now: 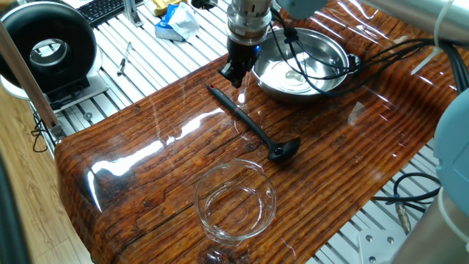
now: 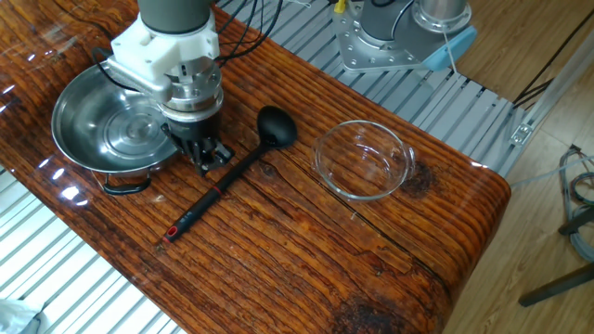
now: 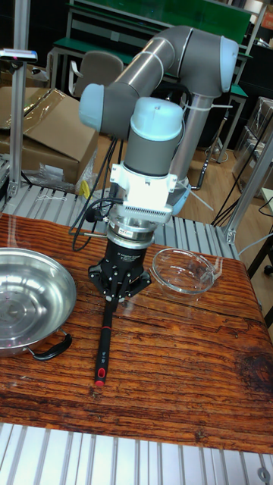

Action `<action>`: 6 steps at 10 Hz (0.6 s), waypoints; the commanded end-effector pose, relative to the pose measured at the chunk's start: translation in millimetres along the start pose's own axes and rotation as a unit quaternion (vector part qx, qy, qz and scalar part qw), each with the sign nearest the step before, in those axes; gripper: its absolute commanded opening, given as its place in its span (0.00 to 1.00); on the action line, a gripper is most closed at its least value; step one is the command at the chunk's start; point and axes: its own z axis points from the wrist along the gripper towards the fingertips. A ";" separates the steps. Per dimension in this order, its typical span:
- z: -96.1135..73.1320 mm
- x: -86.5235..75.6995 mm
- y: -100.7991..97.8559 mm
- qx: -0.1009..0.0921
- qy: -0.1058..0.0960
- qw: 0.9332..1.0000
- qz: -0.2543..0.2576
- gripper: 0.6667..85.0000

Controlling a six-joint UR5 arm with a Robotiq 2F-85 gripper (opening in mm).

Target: Scoop water with a large spoon from one bowl to another

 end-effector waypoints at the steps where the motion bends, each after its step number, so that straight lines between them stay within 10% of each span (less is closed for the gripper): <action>1: 1.3 19.9 2.5 -0.007 0.038 0.999 0.015 0.00; 3: 0.3 30.3 0.3 0.000 0.059 0.997 0.050 0.00; 6: 1.6 14.6 4.9 -0.010 0.029 0.997 0.069 0.00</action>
